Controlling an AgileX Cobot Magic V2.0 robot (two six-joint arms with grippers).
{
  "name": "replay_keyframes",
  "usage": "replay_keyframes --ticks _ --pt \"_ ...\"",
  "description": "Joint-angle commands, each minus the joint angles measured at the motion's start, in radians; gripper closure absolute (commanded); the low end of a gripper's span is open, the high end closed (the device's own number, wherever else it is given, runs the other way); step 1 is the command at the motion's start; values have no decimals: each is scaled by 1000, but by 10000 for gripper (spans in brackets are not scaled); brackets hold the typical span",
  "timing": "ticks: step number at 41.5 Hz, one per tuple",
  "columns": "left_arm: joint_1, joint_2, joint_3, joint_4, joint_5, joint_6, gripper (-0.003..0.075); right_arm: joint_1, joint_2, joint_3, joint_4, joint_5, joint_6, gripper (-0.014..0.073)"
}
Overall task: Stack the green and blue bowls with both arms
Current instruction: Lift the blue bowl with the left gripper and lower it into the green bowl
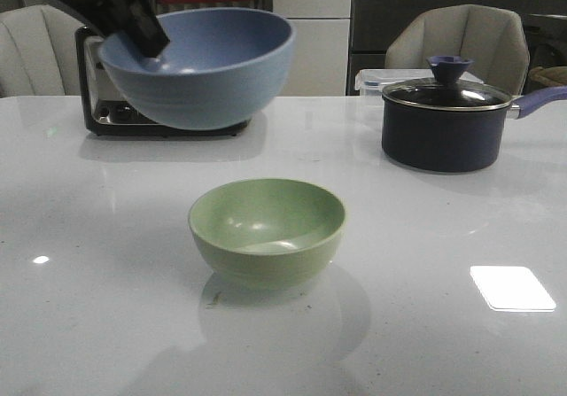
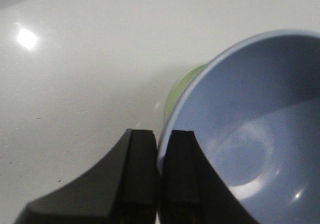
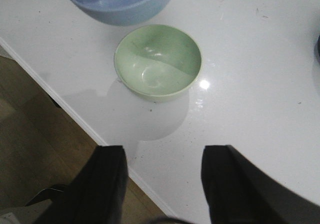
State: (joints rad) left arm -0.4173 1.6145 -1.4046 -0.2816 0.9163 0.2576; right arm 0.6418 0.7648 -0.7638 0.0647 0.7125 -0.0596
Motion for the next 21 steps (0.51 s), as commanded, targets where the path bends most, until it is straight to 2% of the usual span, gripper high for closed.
replay_keyframes --ticks 1,8,21 --pt "-42 1 -37 -28 -56 1 627 2 -8 -27 5 -71 -9 137" --pt "-80 83 -57 -28 -70 1 627 2 -8 -27 5 -71 -9 137" --pt "-84 214 -59 -52 -138 1 627 2 -8 -27 5 -71 -9 137"
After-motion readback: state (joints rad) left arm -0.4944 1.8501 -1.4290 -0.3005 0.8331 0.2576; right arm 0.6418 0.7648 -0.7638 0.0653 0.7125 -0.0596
